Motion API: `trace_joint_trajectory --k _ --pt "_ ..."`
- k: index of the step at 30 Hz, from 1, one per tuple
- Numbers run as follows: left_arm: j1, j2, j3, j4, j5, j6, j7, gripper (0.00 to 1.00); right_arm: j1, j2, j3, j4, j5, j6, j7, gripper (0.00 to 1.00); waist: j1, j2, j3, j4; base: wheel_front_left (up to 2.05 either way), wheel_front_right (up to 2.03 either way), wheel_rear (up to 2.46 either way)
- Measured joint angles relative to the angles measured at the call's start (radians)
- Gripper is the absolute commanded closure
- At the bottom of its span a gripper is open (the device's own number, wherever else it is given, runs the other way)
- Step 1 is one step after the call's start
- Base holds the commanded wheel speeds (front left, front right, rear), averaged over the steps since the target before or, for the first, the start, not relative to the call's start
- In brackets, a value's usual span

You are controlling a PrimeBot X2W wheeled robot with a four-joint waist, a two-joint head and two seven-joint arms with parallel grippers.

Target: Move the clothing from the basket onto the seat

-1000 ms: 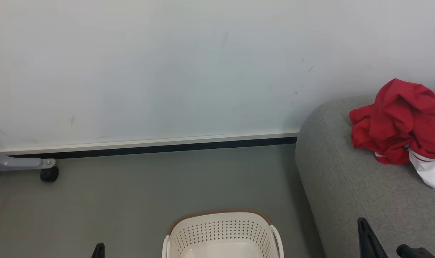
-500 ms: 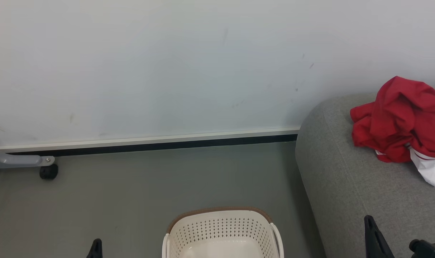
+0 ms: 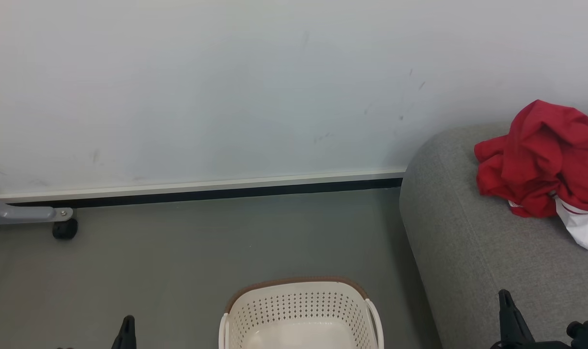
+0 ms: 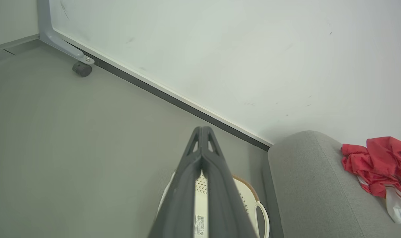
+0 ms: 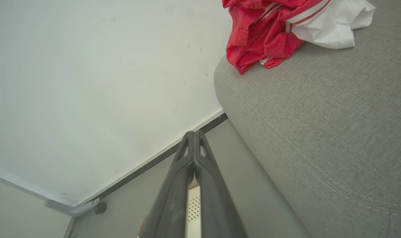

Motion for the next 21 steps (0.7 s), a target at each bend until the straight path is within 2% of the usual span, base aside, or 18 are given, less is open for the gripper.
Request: trace_joint_trajectory --k 21 --pt "-0.048 -0.035 0.057 0.023 -0.214 -0.044 0.064 1.0 -0.042 0.025 -0.07 0.035 0.24 0.046 0.07 1.0 0.0 0.0 0.016 0.0 0.0 0.0 0.0"
